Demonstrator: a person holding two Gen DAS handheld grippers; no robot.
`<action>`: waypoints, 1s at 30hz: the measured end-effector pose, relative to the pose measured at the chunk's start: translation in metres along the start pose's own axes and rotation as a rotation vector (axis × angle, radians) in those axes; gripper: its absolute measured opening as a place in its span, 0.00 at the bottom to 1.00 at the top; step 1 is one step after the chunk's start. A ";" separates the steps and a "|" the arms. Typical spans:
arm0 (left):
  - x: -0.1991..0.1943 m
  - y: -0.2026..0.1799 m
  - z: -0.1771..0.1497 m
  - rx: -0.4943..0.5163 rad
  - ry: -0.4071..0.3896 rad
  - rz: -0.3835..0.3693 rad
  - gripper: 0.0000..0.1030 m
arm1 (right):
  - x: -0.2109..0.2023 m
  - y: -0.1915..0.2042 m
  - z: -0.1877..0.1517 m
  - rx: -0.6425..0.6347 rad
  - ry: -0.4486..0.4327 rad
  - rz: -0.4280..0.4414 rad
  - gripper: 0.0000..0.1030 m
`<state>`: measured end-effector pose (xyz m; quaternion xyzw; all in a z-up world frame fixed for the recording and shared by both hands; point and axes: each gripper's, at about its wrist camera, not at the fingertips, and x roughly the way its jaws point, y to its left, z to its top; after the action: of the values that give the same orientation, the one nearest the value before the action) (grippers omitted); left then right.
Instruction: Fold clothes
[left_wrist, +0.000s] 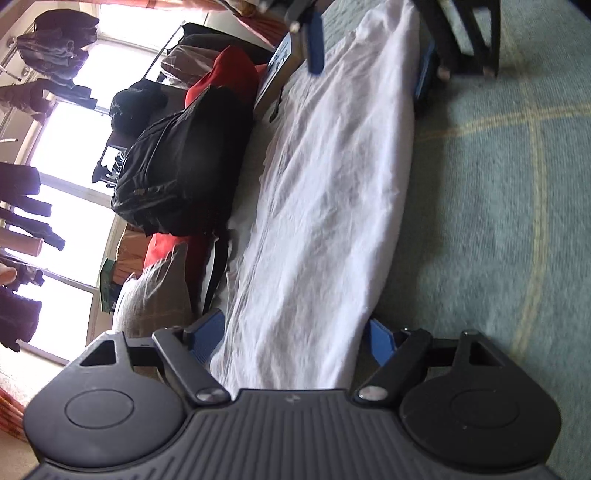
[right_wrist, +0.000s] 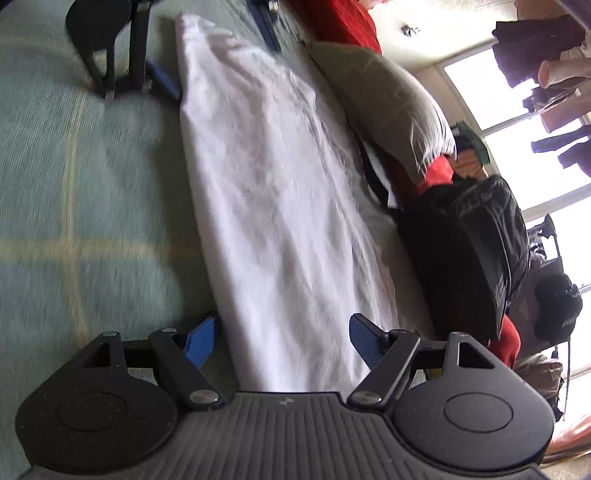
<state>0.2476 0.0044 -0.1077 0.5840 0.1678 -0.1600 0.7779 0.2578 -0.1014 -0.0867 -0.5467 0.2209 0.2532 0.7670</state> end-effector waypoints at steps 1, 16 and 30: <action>0.001 0.000 0.001 0.009 0.000 0.005 0.79 | 0.004 0.003 0.005 -0.015 -0.007 -0.009 0.78; 0.010 0.002 -0.041 0.040 0.156 0.066 0.52 | 0.019 -0.013 -0.051 -0.011 0.146 -0.116 0.63; 0.017 -0.018 -0.031 0.075 0.153 0.038 0.02 | 0.029 0.007 -0.036 -0.093 0.111 -0.098 0.13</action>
<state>0.2524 0.0284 -0.1385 0.6266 0.2093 -0.1061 0.7432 0.2740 -0.1296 -0.1205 -0.6052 0.2240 0.1945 0.7387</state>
